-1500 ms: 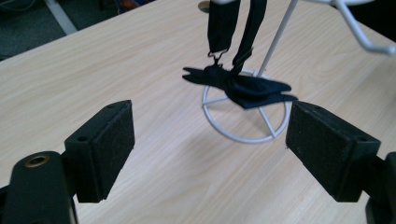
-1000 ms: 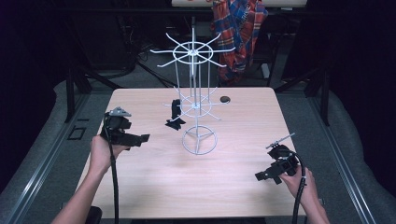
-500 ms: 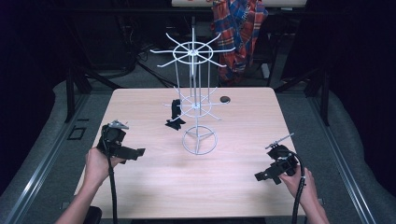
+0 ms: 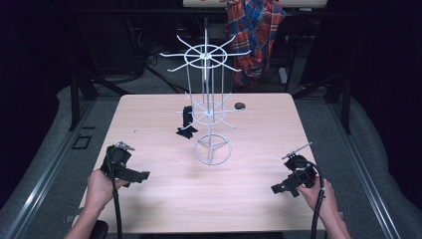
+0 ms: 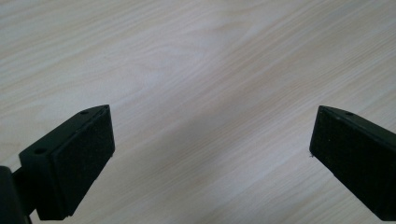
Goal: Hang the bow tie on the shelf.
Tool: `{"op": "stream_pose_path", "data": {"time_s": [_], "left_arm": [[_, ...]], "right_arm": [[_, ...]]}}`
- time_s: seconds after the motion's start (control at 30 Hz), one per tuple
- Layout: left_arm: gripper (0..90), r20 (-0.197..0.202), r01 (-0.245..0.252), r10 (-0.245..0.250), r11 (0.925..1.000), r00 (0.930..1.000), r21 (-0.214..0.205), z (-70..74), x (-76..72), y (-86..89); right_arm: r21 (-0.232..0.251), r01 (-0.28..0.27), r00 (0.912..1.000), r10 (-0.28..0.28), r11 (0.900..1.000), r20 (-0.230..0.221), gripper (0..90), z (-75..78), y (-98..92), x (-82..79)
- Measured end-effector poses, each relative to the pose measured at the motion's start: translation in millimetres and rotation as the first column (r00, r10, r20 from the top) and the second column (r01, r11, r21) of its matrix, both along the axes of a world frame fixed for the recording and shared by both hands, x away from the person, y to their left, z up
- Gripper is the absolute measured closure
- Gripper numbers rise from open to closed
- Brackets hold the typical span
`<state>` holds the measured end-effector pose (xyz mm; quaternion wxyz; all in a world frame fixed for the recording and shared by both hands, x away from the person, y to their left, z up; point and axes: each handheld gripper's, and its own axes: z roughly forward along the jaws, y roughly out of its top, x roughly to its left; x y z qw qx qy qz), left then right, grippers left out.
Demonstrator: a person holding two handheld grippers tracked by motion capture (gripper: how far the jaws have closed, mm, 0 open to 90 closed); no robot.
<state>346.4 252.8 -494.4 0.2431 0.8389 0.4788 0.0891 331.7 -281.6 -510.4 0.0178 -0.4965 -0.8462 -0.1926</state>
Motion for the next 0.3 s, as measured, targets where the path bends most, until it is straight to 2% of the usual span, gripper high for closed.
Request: {"op": "stream_pose_path", "data": {"time_s": [0.17,0.2,0.23,0.3], "left_arm": [[0.0,-0.001,0.0,0.0,1.0,1.0,-0.001,-1.1,0.1,0.7],[0.0,0.0,0.0,0.0,1.0,1.0,0.0,-1.0,0.1,0.9],[0.0,-0.002,0.002,-0.002,1.0,1.0,-0.003,-0.8,0.2,1.6],[0.0,-0.003,-0.001,0.001,1.0,1.0,-0.004,-1.0,0.4,2.2]], "right_arm": [[-0.015,-0.016,0.9998,0.016,0.9998,-0.01,11.1,0.1,-0.3,0.7],[-0.006,0.014,0.9999,-0.014,0.9999,0.003,11.1,-2.0,1.6,-0.7],[-0.006,0.014,0.9999,-0.014,0.9999,0.003,11.1,-2.0,1.6,-0.7],[-0.015,-0.007,0.9999,0.007,0.9999,-0.01,11.1,-1.8,0.3,0.5]]}}
